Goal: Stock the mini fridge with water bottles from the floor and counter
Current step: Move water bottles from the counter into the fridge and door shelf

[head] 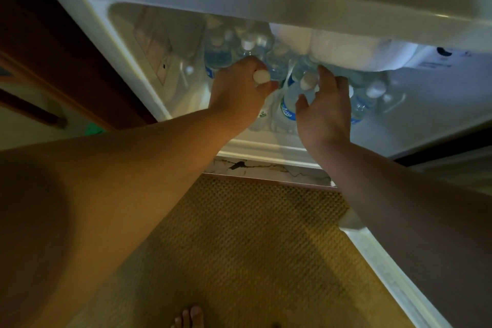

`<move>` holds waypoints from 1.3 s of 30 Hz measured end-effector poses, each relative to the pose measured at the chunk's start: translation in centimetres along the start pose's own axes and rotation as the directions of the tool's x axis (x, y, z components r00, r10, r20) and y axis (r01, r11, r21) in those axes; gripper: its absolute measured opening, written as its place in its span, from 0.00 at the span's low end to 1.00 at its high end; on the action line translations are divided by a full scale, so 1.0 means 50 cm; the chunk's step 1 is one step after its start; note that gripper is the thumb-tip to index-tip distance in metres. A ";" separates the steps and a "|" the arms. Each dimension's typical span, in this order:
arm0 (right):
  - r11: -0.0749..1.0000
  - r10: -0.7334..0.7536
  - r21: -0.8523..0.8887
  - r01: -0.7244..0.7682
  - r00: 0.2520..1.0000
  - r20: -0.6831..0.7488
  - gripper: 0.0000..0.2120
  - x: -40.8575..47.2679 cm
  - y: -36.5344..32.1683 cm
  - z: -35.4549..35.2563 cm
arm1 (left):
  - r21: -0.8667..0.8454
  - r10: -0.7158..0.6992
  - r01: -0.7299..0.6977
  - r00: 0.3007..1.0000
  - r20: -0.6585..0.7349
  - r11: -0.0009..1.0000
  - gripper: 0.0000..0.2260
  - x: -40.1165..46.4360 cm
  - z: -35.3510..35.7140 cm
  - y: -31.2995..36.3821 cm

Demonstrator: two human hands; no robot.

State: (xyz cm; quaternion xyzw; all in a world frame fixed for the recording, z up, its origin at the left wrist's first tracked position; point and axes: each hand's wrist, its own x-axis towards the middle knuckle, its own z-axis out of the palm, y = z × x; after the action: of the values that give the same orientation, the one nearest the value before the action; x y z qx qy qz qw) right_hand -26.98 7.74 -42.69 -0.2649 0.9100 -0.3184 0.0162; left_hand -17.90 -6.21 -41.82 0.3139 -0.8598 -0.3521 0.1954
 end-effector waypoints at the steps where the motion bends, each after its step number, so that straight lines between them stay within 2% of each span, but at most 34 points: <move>1: 1.000 -0.002 0.018 0.002 1.000 -0.016 0.30 -0.008 0.002 -0.002 | 0.009 0.002 -0.002 1.000 0.004 1.000 0.12 0.010 0.003 0.003; 5: 0.998 -0.015 0.062 0.018 0.999 -0.044 0.29 -0.048 0.017 -0.007 | 0.022 -0.008 0.008 1.000 0.012 1.000 0.14 0.049 0.016 0.023; 12: 1.000 -0.009 0.006 0.009 1.000 -0.006 0.27 -0.143 0.045 -0.016 | 0.044 -0.032 0.030 0.999 0.029 0.999 0.16 0.061 0.047 0.036; 17: 0.999 0.042 -0.036 -0.039 0.995 0.091 0.30 -0.170 0.044 -0.045 | 0.050 -0.073 0.069 0.994 0.082 0.996 0.30 0.035 0.037 0.059; 19: 0.999 0.033 -0.029 -0.030 0.994 0.108 0.30 -0.176 0.035 -0.065 | 0.042 -0.084 0.081 0.993 0.084 0.996 0.32 0.009 0.017 0.070; 24: 0.999 0.030 -0.043 -0.023 0.986 0.161 0.31 -0.200 -0.018 -0.154 | 0.065 -0.209 0.204 0.974 0.085 0.977 0.28 -0.123 -0.066 0.118; 29: 0.994 -0.111 0.030 0.109 0.991 0.076 0.29 -0.267 -0.136 -0.319 | -0.034 -0.248 0.251 0.966 0.075 0.967 0.29 -0.307 -0.211 0.231; 32: 0.964 -0.248 0.089 0.250 0.968 -0.027 0.27 -0.313 -0.238 -0.460 | -0.171 -0.296 0.295 0.955 0.018 0.940 0.30 -0.389 -0.343 0.326; 34: 0.949 -0.279 0.146 0.279 0.960 -0.022 0.26 -0.340 -0.323 -0.579 | -0.243 -0.321 0.301 0.946 -0.046 0.922 0.28 -0.429 -0.453 0.410; 37: 0.925 -0.363 0.136 0.356 0.931 0.034 0.26 -0.364 -0.452 -0.765 | -0.249 -0.268 0.226 0.952 -0.148 0.942 0.25 -0.473 -0.622 0.562; 39: 0.879 -0.458 0.147 0.454 0.889 -0.008 0.26 -0.374 -0.537 -0.907 | -0.180 -0.151 0.113 0.965 -0.215 0.977 0.25 -0.494 -0.738 0.685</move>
State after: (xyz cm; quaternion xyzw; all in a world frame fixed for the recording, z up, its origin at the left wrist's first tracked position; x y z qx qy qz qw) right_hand -7.23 25.20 6.65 -0.4740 0.7962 -0.3751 -0.0278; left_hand 6.83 11.70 5.22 0.3916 -0.7764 -0.3968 0.2940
